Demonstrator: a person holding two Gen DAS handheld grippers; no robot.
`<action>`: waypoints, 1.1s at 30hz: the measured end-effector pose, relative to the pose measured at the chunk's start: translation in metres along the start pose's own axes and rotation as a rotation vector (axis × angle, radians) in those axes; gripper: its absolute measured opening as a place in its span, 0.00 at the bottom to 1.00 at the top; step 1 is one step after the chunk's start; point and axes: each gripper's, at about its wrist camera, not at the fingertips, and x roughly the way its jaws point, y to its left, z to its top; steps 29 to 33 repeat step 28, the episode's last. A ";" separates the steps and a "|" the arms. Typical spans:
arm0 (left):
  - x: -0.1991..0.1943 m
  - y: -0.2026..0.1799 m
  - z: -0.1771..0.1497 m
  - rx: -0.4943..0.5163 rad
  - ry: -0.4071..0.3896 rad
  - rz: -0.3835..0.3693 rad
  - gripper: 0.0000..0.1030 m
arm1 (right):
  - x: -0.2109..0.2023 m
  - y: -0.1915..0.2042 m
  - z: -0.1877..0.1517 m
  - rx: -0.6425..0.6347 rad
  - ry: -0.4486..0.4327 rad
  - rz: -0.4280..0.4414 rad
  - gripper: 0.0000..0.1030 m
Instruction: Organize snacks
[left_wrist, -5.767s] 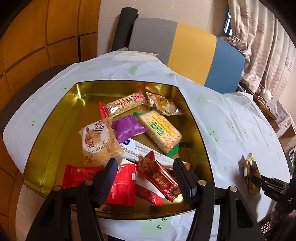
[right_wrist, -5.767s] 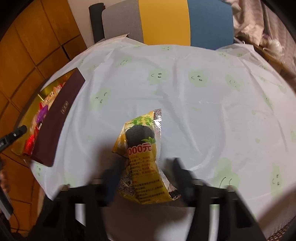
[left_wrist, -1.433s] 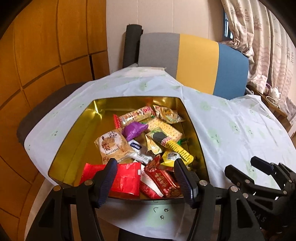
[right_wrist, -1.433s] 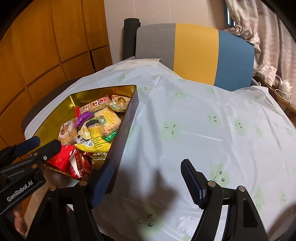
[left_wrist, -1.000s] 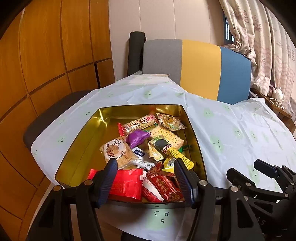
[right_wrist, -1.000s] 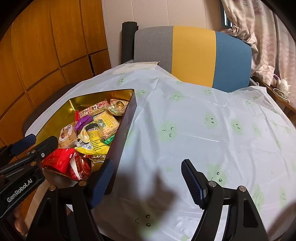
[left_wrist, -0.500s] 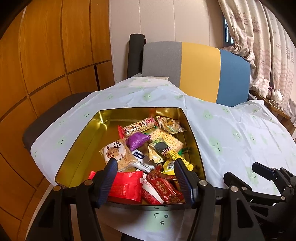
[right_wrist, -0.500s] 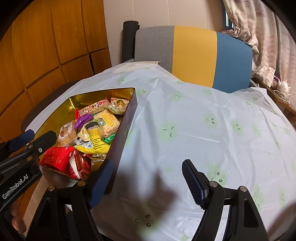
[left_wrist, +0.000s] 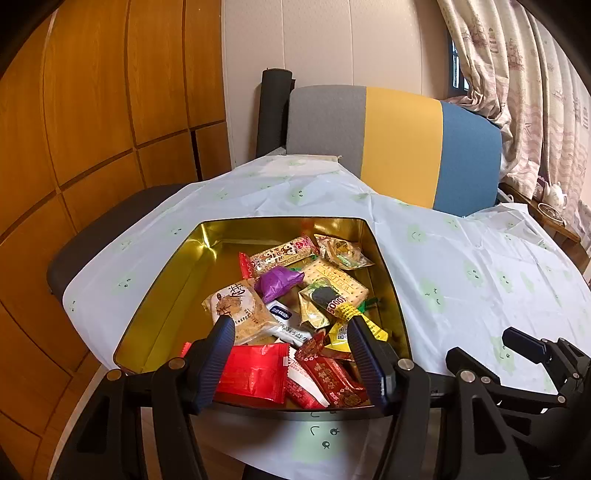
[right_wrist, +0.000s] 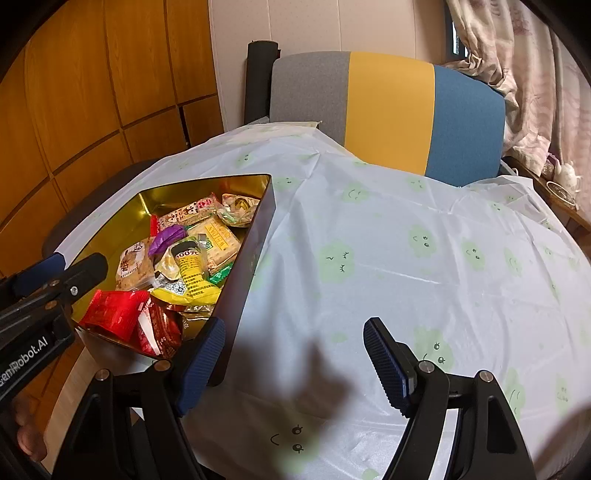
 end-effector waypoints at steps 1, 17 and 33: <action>0.000 0.000 0.000 0.000 0.001 -0.001 0.63 | 0.000 0.000 0.000 0.000 -0.001 0.000 0.76; 0.002 -0.004 -0.002 0.016 0.014 -0.004 0.63 | 0.000 -0.001 -0.001 0.003 0.001 0.000 0.76; 0.006 -0.001 0.000 0.018 0.003 -0.006 0.43 | 0.005 -0.017 -0.003 0.041 0.008 -0.003 0.76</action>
